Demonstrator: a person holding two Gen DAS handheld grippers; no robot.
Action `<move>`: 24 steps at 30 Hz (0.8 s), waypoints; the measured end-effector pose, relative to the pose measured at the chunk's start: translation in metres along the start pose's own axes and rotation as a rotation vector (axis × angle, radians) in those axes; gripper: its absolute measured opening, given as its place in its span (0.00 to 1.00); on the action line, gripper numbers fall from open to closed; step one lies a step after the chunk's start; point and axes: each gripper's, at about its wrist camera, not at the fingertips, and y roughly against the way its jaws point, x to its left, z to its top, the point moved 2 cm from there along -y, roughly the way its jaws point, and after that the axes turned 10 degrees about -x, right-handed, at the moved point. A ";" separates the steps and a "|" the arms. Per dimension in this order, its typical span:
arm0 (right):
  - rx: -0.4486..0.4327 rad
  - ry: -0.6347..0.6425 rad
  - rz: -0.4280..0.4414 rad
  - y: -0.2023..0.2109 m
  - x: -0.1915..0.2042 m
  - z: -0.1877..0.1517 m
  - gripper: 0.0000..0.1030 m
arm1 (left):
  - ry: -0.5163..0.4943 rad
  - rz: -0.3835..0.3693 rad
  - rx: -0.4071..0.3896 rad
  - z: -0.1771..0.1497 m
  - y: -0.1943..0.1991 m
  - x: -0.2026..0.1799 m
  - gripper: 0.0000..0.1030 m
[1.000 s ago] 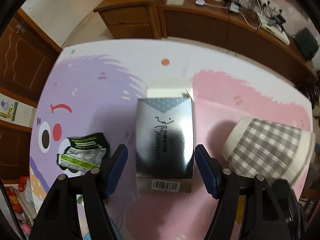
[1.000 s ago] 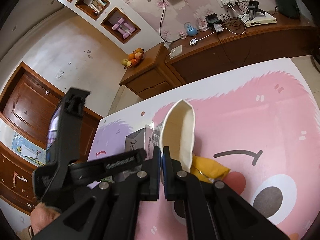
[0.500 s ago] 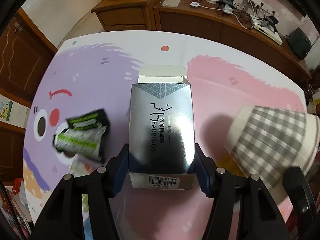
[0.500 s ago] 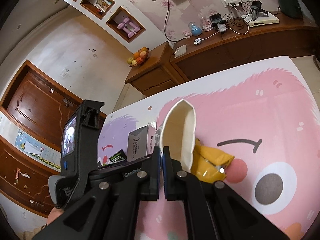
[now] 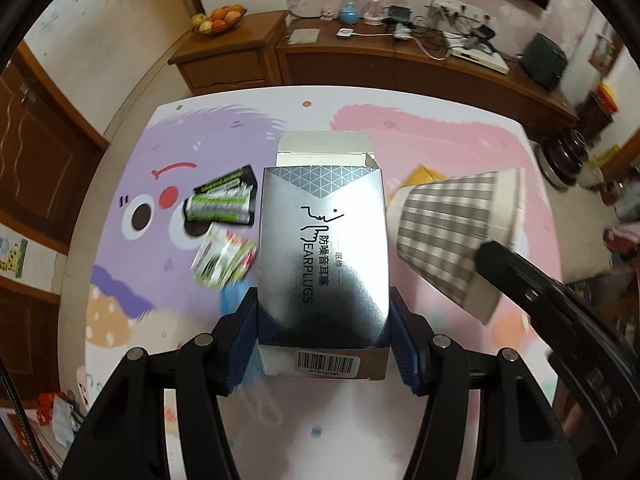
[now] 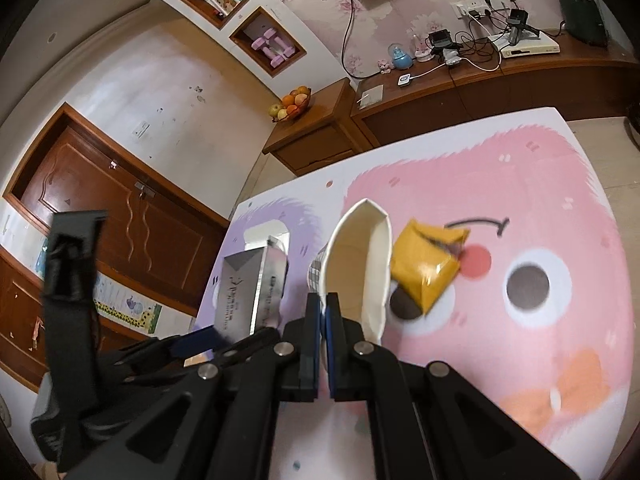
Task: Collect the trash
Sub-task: 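Carry the paper cup and earplugs box down toward the black bin with both grippers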
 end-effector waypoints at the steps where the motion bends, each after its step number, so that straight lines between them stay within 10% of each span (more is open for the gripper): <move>1: 0.004 0.003 -0.005 0.005 0.003 -0.006 0.02 | -0.008 -0.005 -0.002 -0.006 0.008 0.002 0.56; 24: -0.064 0.004 -0.287 0.155 0.164 -0.262 0.02 | -0.196 -0.223 -0.038 -0.255 0.165 0.140 0.57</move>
